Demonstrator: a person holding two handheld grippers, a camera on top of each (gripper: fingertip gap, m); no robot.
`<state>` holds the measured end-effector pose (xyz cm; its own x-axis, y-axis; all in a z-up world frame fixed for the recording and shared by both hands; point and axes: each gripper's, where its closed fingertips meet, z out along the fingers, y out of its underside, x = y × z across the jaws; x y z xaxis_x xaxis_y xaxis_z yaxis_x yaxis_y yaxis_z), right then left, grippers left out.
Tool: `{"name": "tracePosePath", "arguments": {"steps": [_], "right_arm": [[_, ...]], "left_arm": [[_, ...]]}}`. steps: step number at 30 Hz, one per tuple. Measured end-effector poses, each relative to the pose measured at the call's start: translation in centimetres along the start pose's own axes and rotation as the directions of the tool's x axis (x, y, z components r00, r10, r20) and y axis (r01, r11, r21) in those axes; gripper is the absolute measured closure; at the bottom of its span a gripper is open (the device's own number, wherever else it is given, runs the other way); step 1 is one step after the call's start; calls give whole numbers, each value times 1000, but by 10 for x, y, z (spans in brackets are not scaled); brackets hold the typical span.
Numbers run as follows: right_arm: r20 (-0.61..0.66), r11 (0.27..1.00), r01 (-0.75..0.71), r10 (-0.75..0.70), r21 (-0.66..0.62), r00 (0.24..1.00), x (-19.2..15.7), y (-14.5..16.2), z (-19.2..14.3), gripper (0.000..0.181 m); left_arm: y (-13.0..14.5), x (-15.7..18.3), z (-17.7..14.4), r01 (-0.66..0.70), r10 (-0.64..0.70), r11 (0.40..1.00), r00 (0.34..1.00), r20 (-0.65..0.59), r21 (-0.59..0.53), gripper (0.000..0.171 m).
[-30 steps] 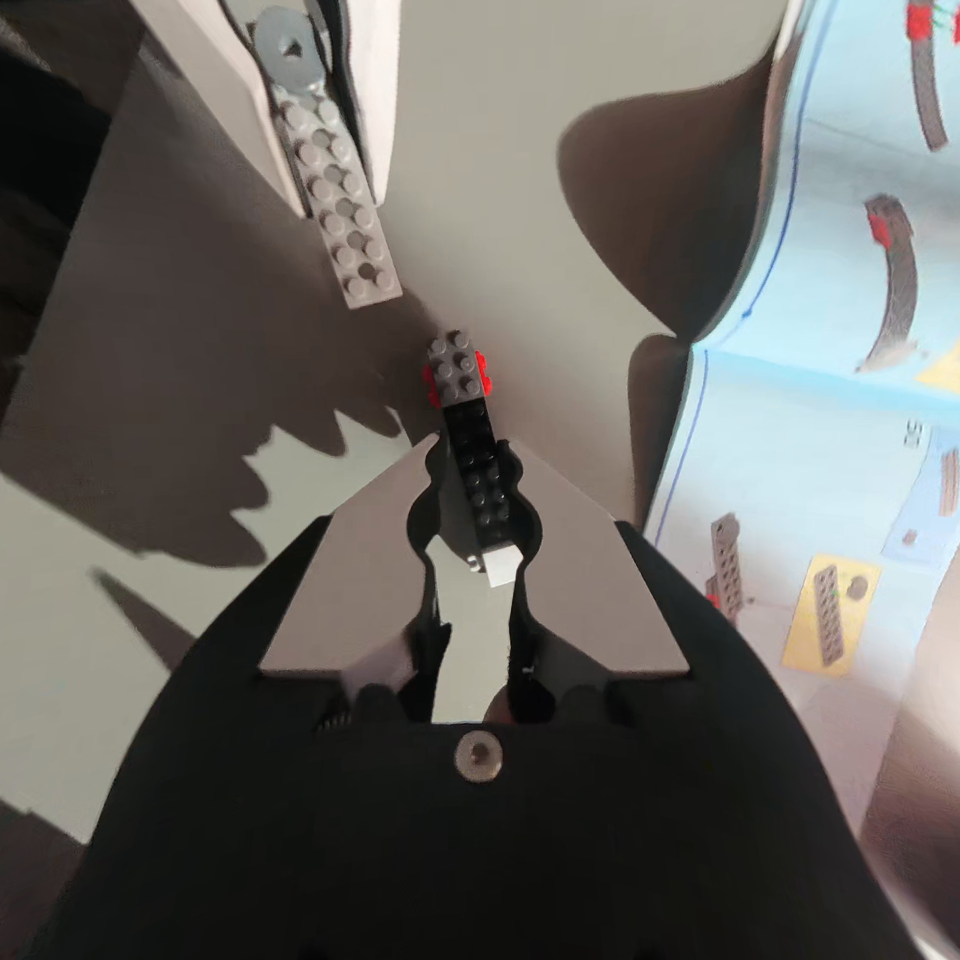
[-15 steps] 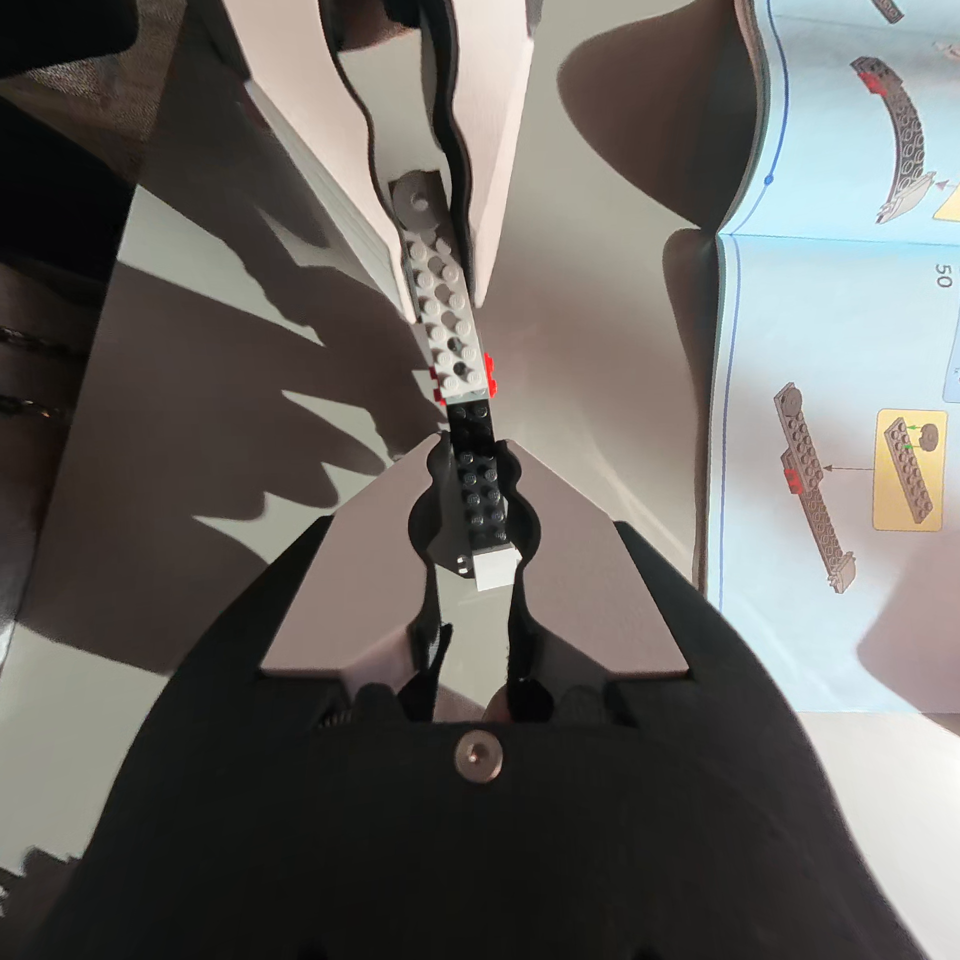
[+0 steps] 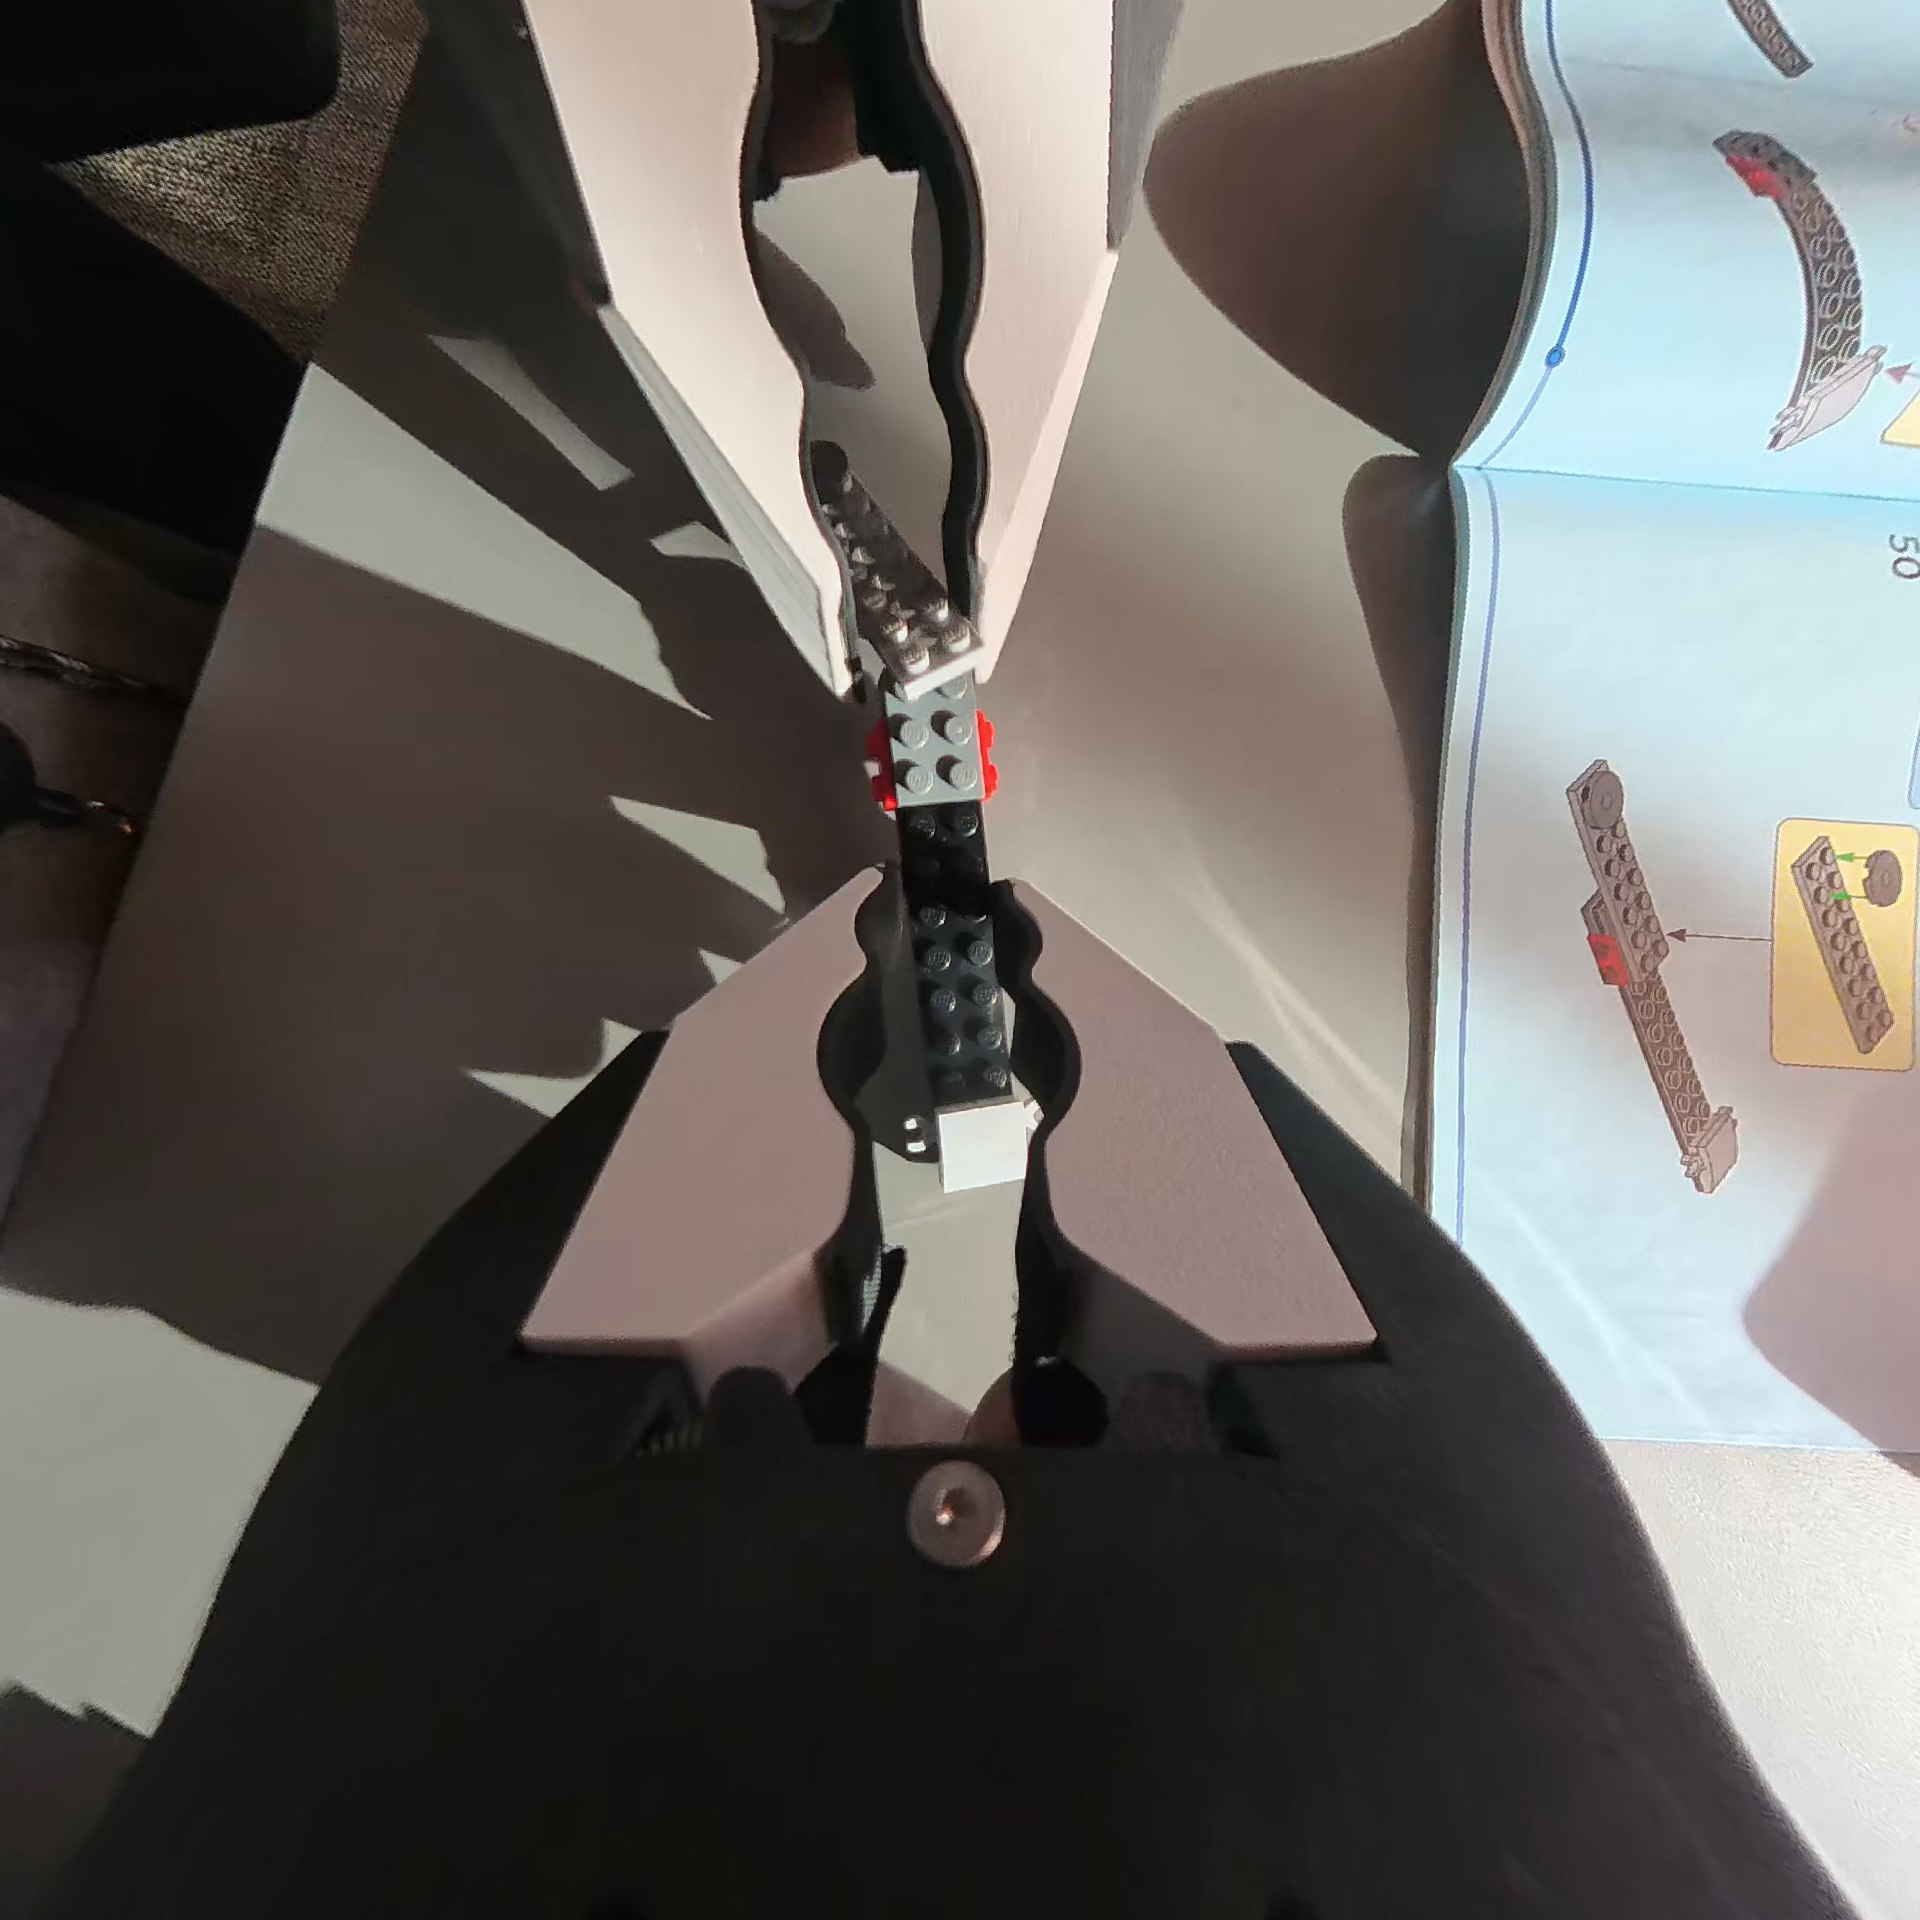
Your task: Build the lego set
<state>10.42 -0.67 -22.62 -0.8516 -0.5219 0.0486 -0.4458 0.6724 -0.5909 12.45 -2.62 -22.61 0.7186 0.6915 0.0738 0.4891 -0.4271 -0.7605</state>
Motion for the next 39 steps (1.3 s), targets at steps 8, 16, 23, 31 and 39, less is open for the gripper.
{"name": "tracePosePath", "arguments": {"steps": [8,16,23,31,39], "right_arm": [[9,1000,1,-1,1,1000,0,1,3,162],[13,1000,-2,2,5,1000,1,1,4,163],[19,1000,10,-11,6,1000,-1,0,5,162],[20,999,32,-32,9,999,-3,-2,6,163],[23,999,41,-42,13,999,-4,-2,6,163]], "left_arm": [[7,-1,-4,-17,19,999,999,40,-49,146],[18,-2,-13,-49,57,994,995,79,-96,147],[9,-1,-11,-112,117,991,991,69,-69,153],[1,-3,-4,-185,190,979,981,44,-90,153],[2,-2,-1,-197,196,975,980,-15,-99,151]]}}
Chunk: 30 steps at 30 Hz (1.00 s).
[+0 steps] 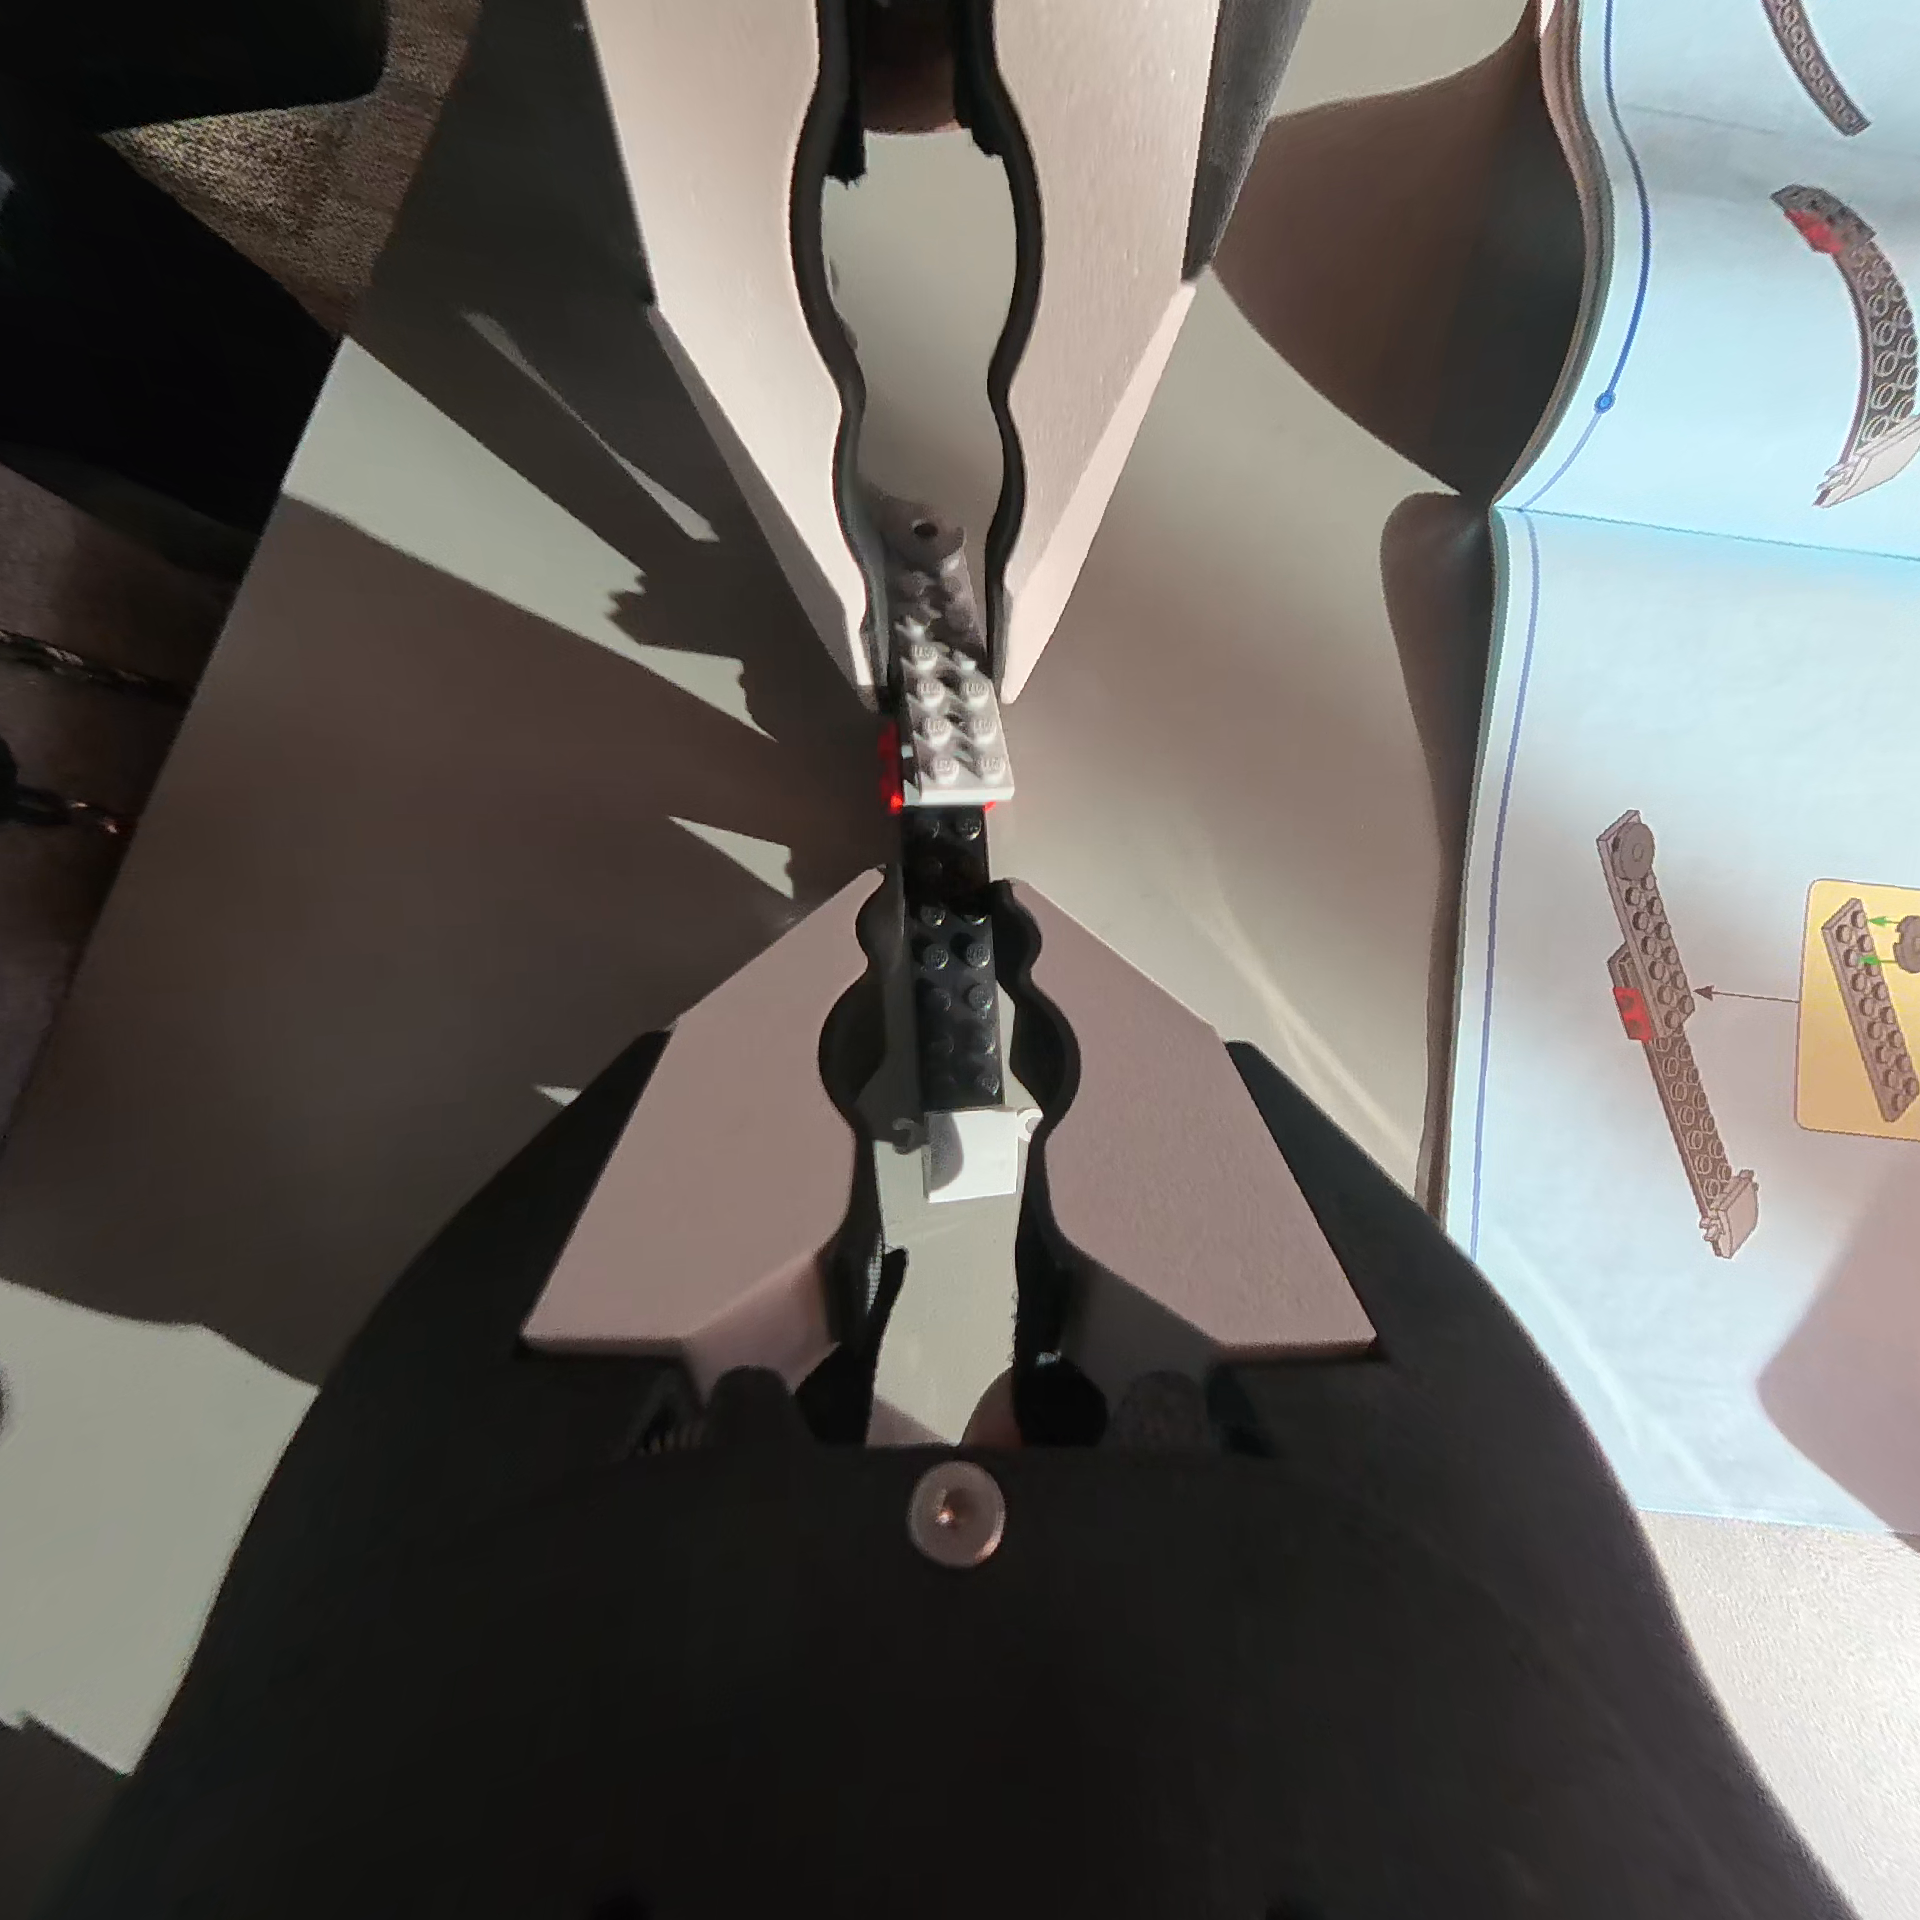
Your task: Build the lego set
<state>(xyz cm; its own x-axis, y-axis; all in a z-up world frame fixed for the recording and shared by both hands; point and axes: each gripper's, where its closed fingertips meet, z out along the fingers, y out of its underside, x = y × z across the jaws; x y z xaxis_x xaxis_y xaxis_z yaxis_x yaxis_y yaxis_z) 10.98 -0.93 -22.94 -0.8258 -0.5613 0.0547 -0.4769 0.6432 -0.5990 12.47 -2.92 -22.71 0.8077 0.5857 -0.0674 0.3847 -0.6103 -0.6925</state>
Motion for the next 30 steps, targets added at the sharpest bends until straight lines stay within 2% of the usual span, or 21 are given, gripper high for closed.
{"name": "tracePosePath", "arguments": {"steps": [16,30], "right_arm": [[-16,1000,13,-12,24,1000,6,-1,-2,163],[-12,998,16,-15,60,1000,8,-3,-5,163]], "left_arm": [[2,-2,7,-30,30,999,1000,-7,-10,152],[0,-3,7,36,-34,999,998,-49,24,153]]}}
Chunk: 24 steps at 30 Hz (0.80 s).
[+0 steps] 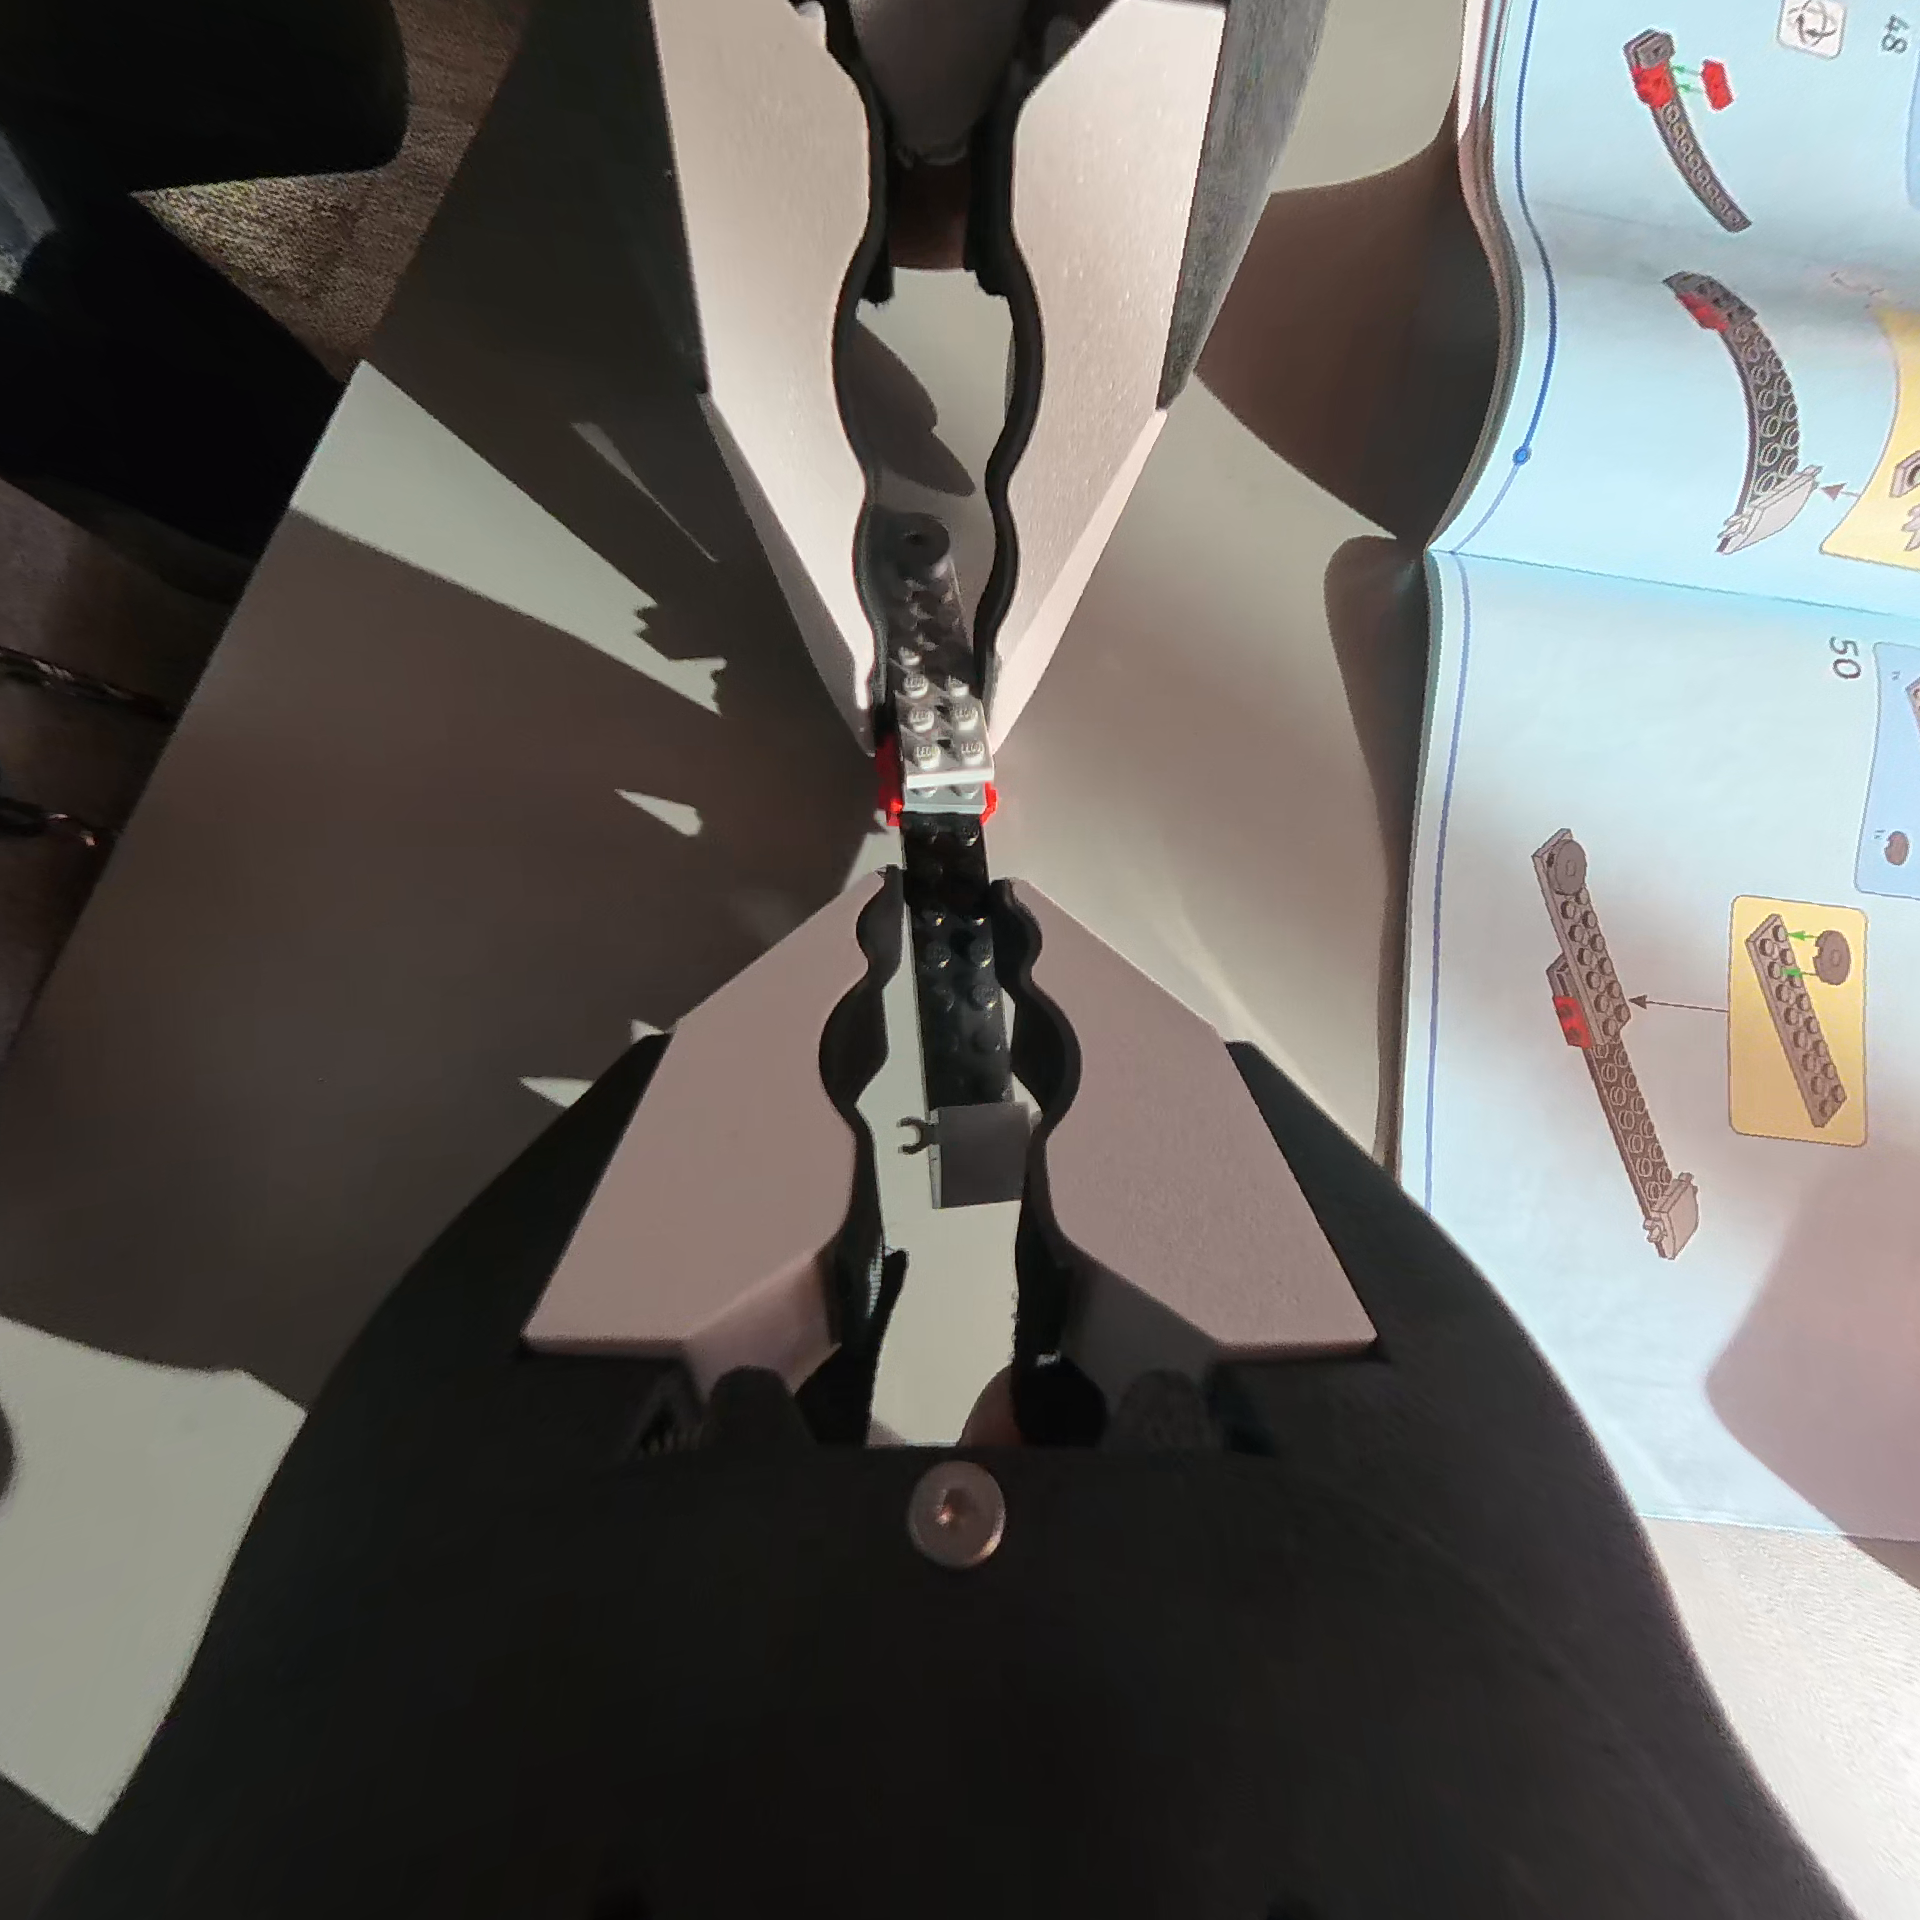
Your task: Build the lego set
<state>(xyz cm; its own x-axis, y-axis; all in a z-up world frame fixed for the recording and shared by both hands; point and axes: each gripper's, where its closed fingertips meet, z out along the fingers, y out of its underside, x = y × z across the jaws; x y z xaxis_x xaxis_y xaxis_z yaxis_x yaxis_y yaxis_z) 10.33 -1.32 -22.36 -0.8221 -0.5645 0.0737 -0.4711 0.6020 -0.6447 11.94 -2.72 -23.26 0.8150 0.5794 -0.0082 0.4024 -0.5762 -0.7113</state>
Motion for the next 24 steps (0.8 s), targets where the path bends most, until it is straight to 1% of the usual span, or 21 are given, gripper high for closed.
{"name": "tracePosePath", "arguments": {"steps": [5,10,13,16,18,20,21,22,24], "right_arm": [[0,1000,9,-9,20,1000,1,-2,-3,163],[-38,999,9,-8,34,999,7,-3,-5,160],[-80,999,-17,20,38,997,14,-2,-11,153],[-151,996,-76,83,52,985,23,-2,-23,148],[-207,984,-163,176,76,962,28,-2,-34,146],[-250,943,-305,330,134,910,29,-5,-43,147],[-244,900,-395,432,184,869,27,-8,-45,147],[-212,838,-486,536,248,817,23,-13,-46,147],[-106,681,-635,708,365,698,13,-23,-42,144]], "left_arm": [[-2,1,0,50,-49,999,998,-34,20,153],[-4,-1,-1,95,-94,995,995,-29,43,153],[-6,-2,-3,109,-108,992,994,-14,59,153],[-6,-5,-3,137,-138,989,990,6,63,153],[-5,-6,-3,161,-162,985,987,17,60,153],[-3,-8,-1,173,-175,984,984,37,52,153],[-3,-9,-1,169,-172,984,984,48,50,153],[-3,-9,-1,164,-166,985,984,57,51,153],[-3,-10,0,167,-171,984,983,73,54,153]]}}
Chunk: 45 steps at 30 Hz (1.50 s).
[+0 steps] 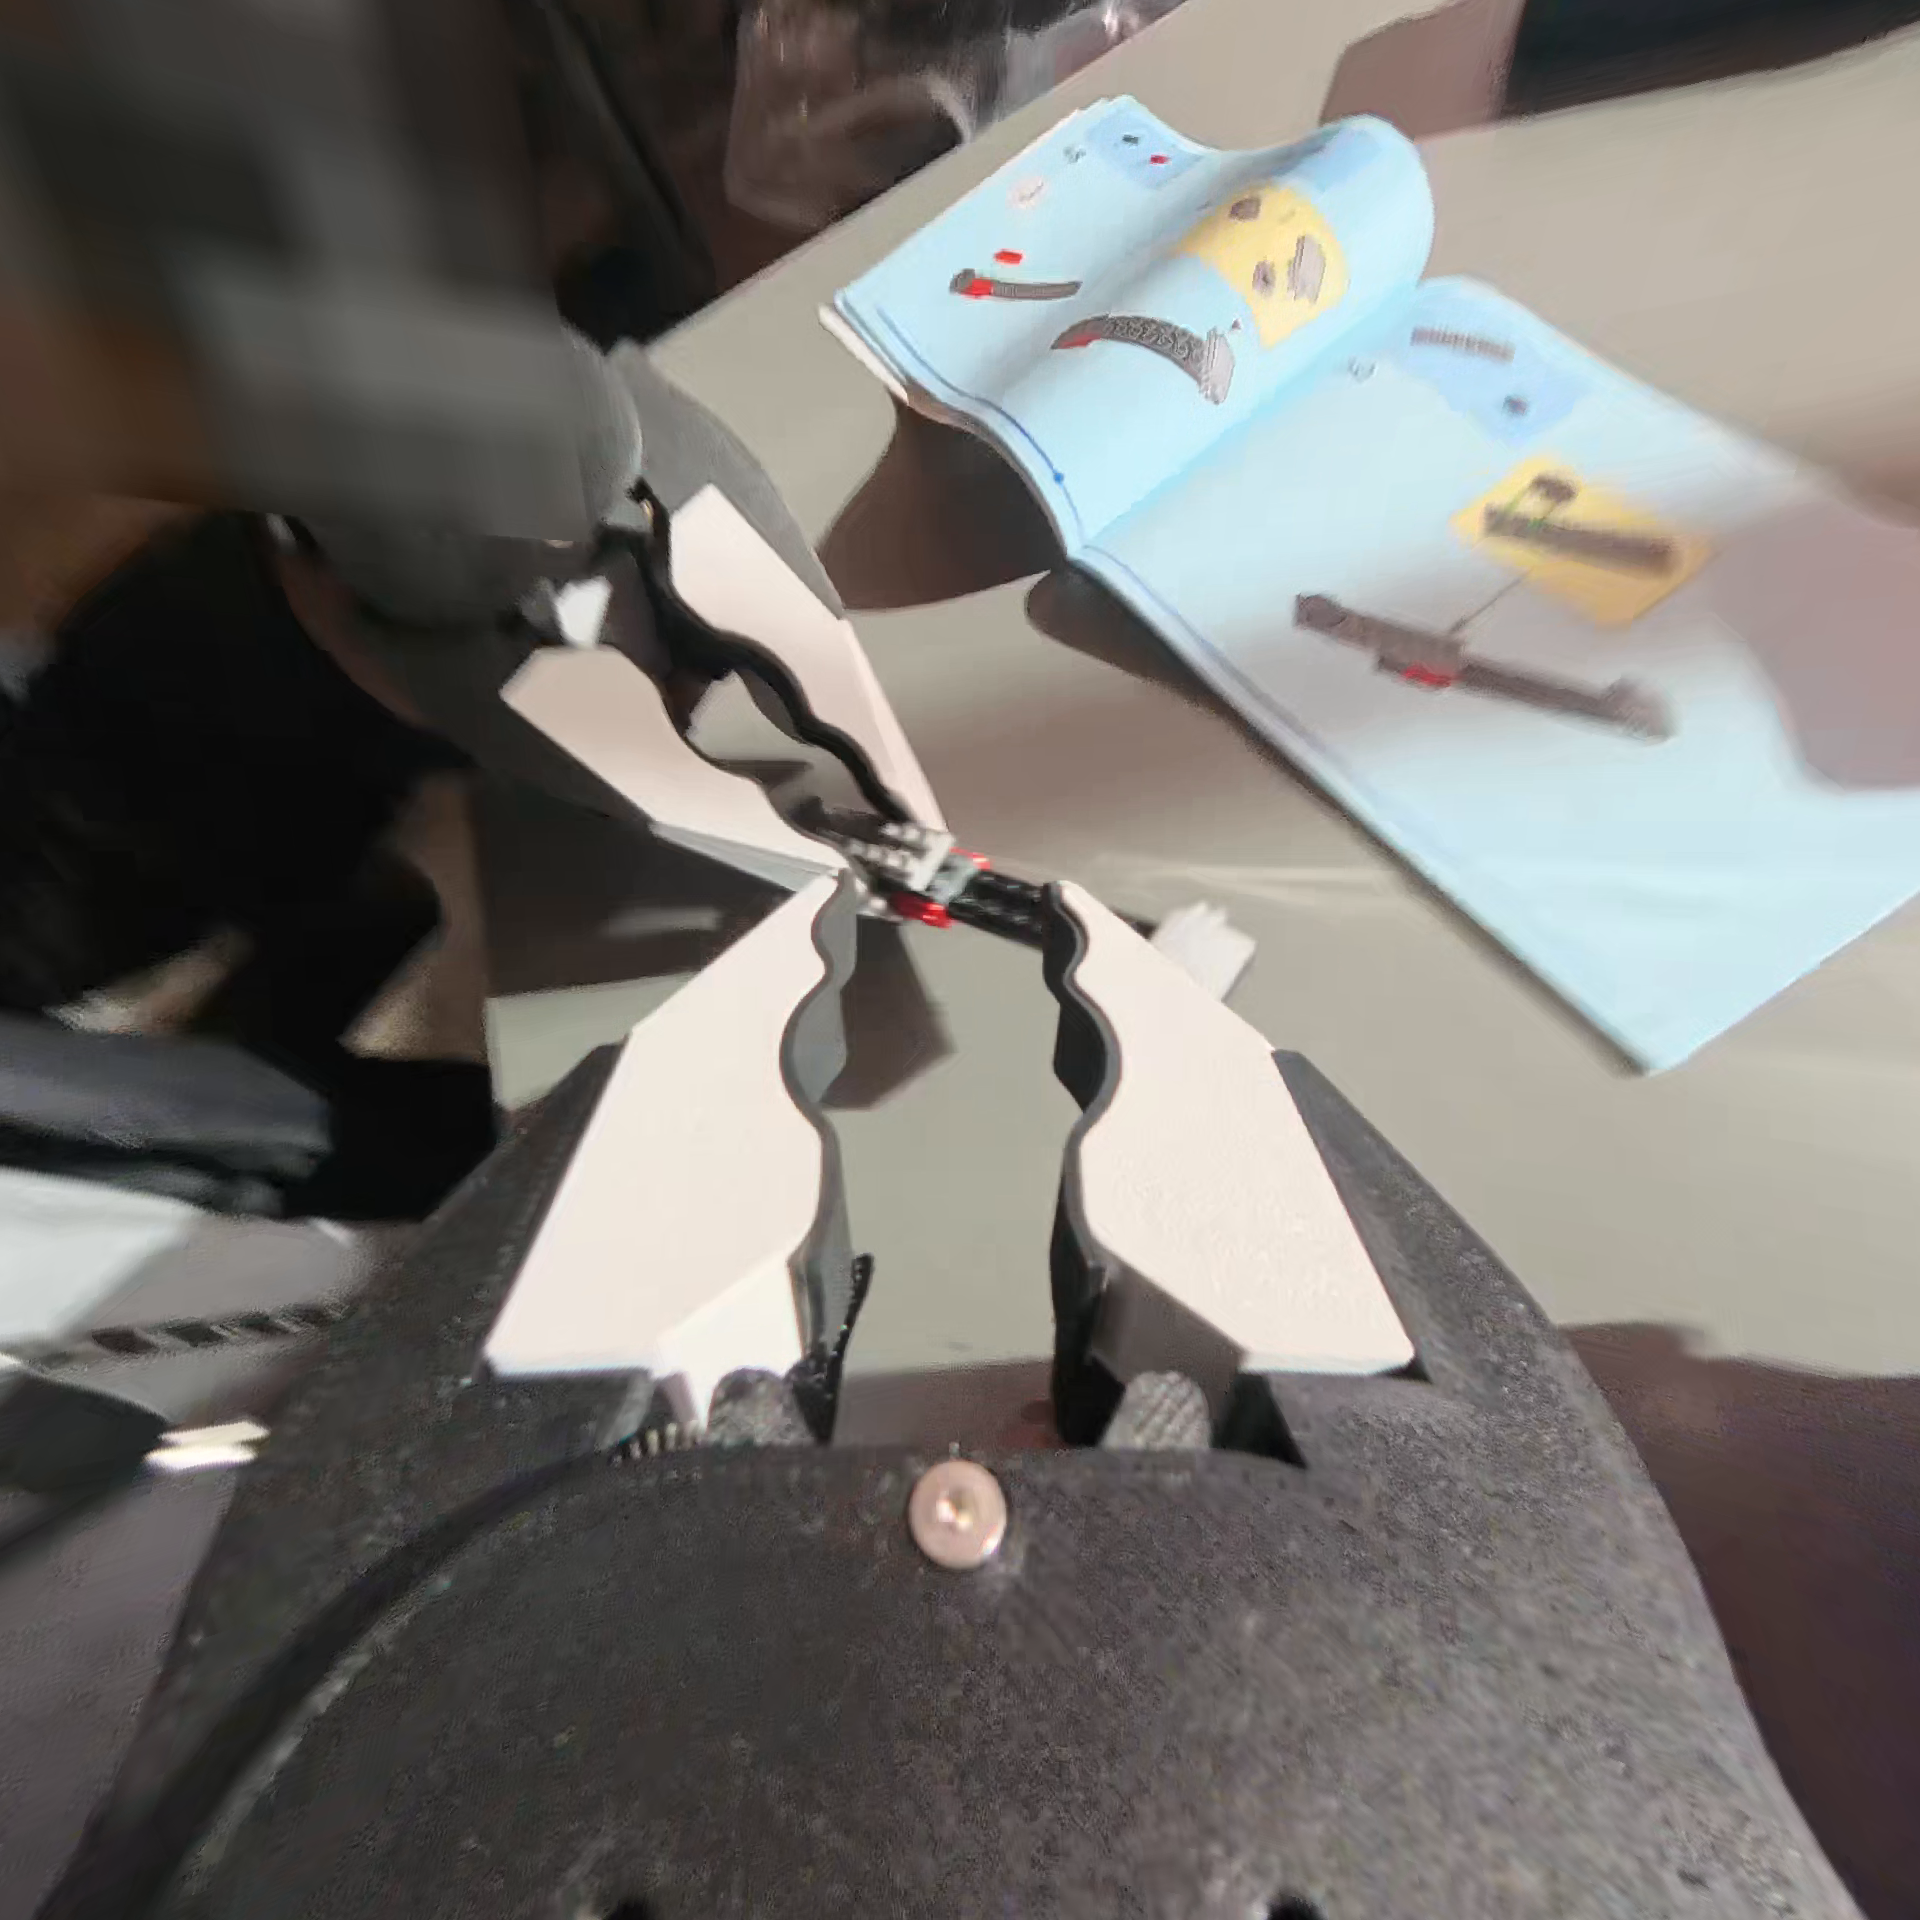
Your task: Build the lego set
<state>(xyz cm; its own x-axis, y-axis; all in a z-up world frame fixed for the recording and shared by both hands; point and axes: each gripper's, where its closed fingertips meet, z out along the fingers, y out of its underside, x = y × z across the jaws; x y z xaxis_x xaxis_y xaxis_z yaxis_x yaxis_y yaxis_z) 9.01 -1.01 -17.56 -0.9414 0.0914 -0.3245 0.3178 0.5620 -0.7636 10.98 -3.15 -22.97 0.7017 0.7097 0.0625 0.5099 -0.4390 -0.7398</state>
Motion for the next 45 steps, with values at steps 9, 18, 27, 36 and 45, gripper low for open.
{"name": "tracePosePath", "arguments": {"steps": [9,18,27,36,45], "right_arm": [[55,876,-466,463,124,885,-11,21,23,123],[62,873,-471,467,123,882,-12,15,44,155],[149,879,-427,403,213,903,-19,2,33,164],[221,902,-314,255,296,941,-19,-18,6,164],[306,916,-175,61,361,950,-14,-41,-37,164]], "left_arm": [[-3,-1,-2,-15,14,999,999,32,32,153],[-6,1,-7,-30,25,997,998,60,74,153],[-18,0,-18,-148,128,984,974,187,96,153],[-51,5,-29,-177,133,949,975,179,259,152],[-102,16,-41,-132,123,877,991,51,462,145]]}}
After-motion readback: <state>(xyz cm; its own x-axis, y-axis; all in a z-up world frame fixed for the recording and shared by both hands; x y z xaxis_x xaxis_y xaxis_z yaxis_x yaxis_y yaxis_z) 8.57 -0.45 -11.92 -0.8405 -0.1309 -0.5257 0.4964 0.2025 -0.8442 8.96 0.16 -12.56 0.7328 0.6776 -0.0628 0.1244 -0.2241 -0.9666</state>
